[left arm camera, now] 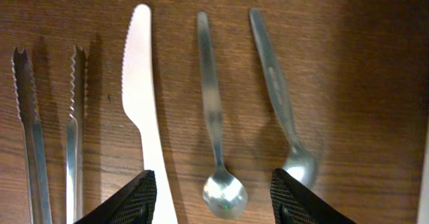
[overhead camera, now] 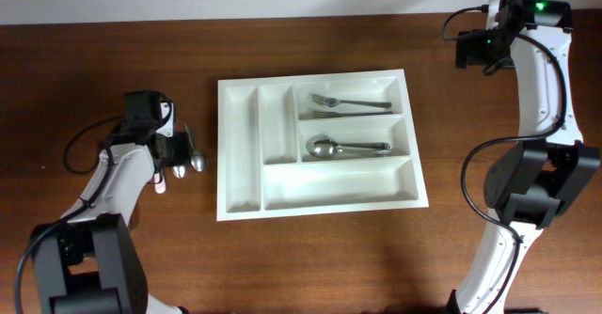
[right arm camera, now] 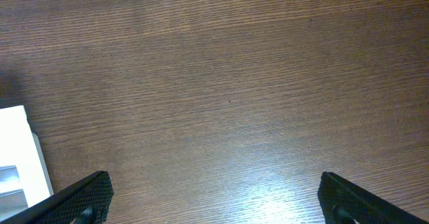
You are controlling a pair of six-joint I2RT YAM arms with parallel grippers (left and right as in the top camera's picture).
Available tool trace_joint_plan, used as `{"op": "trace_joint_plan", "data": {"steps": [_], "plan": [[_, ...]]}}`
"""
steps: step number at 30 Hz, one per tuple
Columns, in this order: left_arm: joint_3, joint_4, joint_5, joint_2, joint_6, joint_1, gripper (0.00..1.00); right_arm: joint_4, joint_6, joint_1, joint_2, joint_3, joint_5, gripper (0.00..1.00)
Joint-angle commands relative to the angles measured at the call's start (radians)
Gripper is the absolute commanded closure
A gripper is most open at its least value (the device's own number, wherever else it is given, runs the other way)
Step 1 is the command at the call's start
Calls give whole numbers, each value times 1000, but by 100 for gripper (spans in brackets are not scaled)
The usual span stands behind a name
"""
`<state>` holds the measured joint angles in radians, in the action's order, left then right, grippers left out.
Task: Pack container
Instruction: 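Move the left gripper over the small spoons and pink knife, then grasp a small spoon with the left gripper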
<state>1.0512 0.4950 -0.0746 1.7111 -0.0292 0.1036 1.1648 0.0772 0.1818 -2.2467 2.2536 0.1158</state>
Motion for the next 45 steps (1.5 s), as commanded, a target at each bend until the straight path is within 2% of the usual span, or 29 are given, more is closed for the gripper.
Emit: {"op": "trace_joint_plan", "data": {"steps": [1, 7, 10, 16, 19, 23, 24, 26, 28, 32, 35, 38, 45], "plan": [[16, -25, 53, 22, 14, 18, 44, -1, -15, -4, 34, 17, 13, 1], [16, -54, 110, 53, 7, 26, 44, -1, -15, -4, 34, 16, 13, 1], [16, -57, 124, 71, -37, 26, 51, -1, -15, -4, 34, 16, 13, 1], [16, -57, 123, 124, -47, 26, 50, -1, -15, -4, 34, 16, 13, 1], [16, -62, 119, 141, -47, 26, 42, -1, -15, -4, 34, 16, 13, 1], [16, -80, 112, 156, -47, 26, 43, -1, -15, -4, 34, 16, 13, 1], [16, -84, 111, 160, -47, 26, 45, -1, -15, -4, 34, 16, 13, 1], [16, -86, 111, 166, -47, 27, 60, -1, -15, -4, 34, 17, 13, 1], [16, -87, 112, 169, -47, 29, 71, -1, -15, -4, 34, 17, 13, 1], [16, -88, 108, 169, -47, 39, 79, -1, -15, -4, 34, 16, 13, 1], [22, -87, 108, 168, -47, 53, 92, -1, -15, -4, 34, 16, 13, 1], [49, -74, 109, 161, -47, 65, 98, -1, -15, -4, 34, 16, 13, 1], [189, -2, 109, 134, -47, 69, 98, -1, -15, -4, 34, 16, 13, 1]]}}
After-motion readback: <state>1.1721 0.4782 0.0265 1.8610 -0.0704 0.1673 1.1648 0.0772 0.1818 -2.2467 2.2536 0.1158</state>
